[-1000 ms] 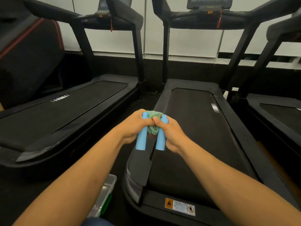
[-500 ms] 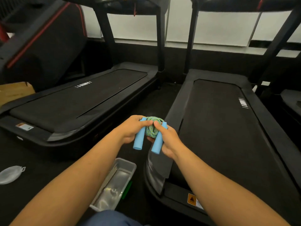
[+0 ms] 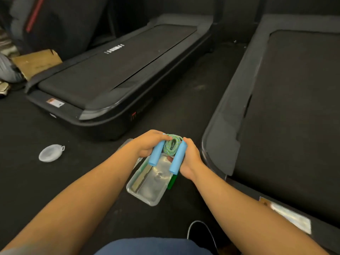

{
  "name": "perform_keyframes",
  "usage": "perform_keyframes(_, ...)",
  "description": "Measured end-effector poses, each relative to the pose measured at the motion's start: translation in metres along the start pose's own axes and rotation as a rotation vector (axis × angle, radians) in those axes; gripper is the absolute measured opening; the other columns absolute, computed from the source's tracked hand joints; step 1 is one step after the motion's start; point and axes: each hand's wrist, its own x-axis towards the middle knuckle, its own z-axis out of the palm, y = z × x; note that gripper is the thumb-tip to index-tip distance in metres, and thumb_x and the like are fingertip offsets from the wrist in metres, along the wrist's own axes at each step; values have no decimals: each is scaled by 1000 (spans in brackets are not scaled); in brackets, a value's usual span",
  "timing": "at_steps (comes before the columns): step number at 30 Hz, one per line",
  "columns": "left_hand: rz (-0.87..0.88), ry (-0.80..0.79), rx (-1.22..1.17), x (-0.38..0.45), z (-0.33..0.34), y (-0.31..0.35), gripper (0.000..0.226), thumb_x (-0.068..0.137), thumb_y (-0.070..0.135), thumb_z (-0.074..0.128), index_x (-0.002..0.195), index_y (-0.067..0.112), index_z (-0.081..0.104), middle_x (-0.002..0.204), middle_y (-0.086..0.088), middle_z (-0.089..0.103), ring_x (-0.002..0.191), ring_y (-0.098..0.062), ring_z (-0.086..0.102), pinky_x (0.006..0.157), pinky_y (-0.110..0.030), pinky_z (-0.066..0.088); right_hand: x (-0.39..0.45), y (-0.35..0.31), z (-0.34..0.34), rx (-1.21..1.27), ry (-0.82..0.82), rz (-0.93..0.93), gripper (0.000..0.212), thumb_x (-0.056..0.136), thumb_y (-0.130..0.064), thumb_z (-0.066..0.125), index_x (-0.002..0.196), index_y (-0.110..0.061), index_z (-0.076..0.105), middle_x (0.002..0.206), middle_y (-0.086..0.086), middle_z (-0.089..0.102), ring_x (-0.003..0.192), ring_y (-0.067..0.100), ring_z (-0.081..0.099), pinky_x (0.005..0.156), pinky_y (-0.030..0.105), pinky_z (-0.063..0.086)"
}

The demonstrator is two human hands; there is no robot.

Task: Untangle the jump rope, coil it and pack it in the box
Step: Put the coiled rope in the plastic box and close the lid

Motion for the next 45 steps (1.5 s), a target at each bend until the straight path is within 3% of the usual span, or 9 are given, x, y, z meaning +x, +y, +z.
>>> perform_keyframes(3, -60, 21, 3, 22, -7, -30, 10, 95, 10, 66, 97, 0, 67, 78, -9, 72, 62, -14, 70, 58, -26, 55, 29, 24, -12, -18, 50, 57, 39, 102, -36, 55, 128, -8, 63, 123, 19, 69, 109, 34, 68, 78, 45, 56)
perform_keyframes(12, -222, 43, 94, 74, -30, -103, 19, 95, 15, 66, 106, 1, 64, 84, -11, 66, 66, -18, 64, 57, -29, 52, 82, 75, -30, -119, 104, 182, 32, 104, -43, 51, 101, -14, 65, 110, 14, 71, 101, 31, 68, 97, 48, 55)
perform_keyframes(16, -236, 75, 86, 90, -45, -127, 32, 94, 13, 67, 117, -10, 62, 101, -20, 67, 83, -25, 66, 66, -33, 57, 94, 84, -23, -157, 123, 213, 33, 105, -43, 49, 99, -15, 65, 102, 12, 72, 91, 26, 70, 91, 44, 57)
perform_keyframes(27, -276, 171, 404, 126, -45, -165, 12, 89, 10, 62, 99, 5, 66, 114, -28, 67, 107, -40, 67, 98, -54, 54, 118, 88, 0, -472, 181, 323, 49, 108, -43, 34, 141, -11, 52, 131, 19, 60, 118, 35, 61, 106, 50, 48)
perform_keyframes(33, -288, 172, 664, 126, -38, -172, 25, 98, 14, 55, 119, 4, 65, 121, -17, 65, 112, -32, 63, 89, -40, 50, 114, 80, 4, -513, 207, 386, 43, 108, -36, 37, 140, -10, 51, 129, 18, 56, 122, 34, 56, 108, 48, 45)
perform_keyframes(38, -164, 163, 792, 115, -44, -160, 33, 99, 14, 54, 130, 5, 61, 127, -12, 63, 114, -27, 60, 94, -34, 46, 106, 79, -5, -522, 192, 250, 37, 107, -29, 40, 133, -8, 56, 127, 16, 60, 115, 32, 60, 102, 45, 49)
perform_keyframes(40, -63, 260, 689, 106, -56, -151, 31, 97, 13, 56, 127, 9, 63, 121, -9, 69, 107, -25, 68, 99, -38, 53, 104, 78, -11, -553, 180, 177, 34, 106, -31, 41, 124, -10, 61, 115, 12, 62, 98, 26, 62, 91, 40, 52)
perform_keyframes(42, -29, 427, 578, 94, -76, -152, 16, 98, 11, 56, 110, 14, 66, 105, -8, 73, 88, -22, 73, 86, -41, 60, 101, 75, -17, -582, 172, 118, 34, 105, -32, 44, 123, -10, 63, 112, 10, 62, 88, 22, 59, 81, 35, 48)
perform_keyframes(45, -121, 574, 769, 75, -109, -178, 16, 98, 9, 54, 108, 15, 65, 105, -9, 72, 94, -28, 70, 86, -43, 59, 96, 73, -28, -612, 173, 37, 35, 105, -32, 46, 126, -11, 64, 116, 9, 63, 96, 24, 60, 85, 36, 49)
